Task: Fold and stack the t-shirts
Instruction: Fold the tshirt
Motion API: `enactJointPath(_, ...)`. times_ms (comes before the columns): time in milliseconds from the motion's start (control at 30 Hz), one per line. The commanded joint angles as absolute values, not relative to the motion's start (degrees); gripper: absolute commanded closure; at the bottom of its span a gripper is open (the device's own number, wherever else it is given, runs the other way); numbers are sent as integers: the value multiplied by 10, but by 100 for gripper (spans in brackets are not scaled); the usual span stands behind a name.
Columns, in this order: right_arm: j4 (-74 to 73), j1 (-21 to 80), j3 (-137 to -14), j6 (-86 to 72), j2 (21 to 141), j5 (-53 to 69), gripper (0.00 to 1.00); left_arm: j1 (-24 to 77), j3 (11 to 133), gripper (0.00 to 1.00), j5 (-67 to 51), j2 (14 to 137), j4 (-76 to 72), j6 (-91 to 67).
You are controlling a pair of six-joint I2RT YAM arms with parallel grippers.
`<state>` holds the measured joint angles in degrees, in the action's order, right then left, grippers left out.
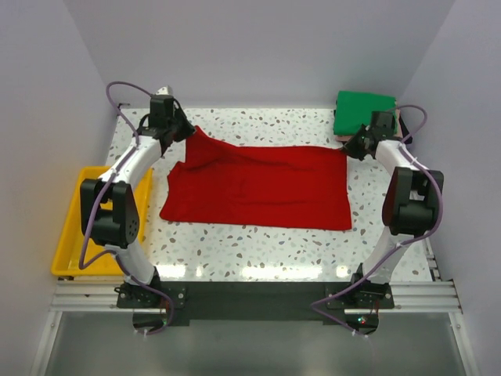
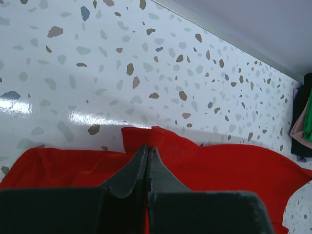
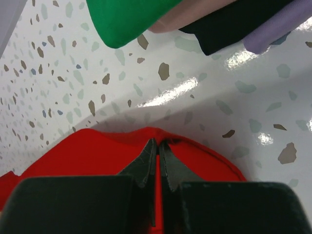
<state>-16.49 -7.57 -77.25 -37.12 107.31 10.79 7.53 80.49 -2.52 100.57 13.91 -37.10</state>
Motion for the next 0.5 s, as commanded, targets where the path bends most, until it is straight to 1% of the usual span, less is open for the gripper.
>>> enactJointPath(0, -149, -79, -796, -359, 1078, 126, 100, 67, 834, 100, -25, 1006, 115, -352)
enactJointPath(267, -156, -83, -787, -355, 1074, 117, 100, 60, 833, 100, -40, 1006, 118, -343)
enactJointPath(467, -163, -91, -773, -354, 1059, 105, 100, 59, 807, 100, -47, 980, 113, -342)
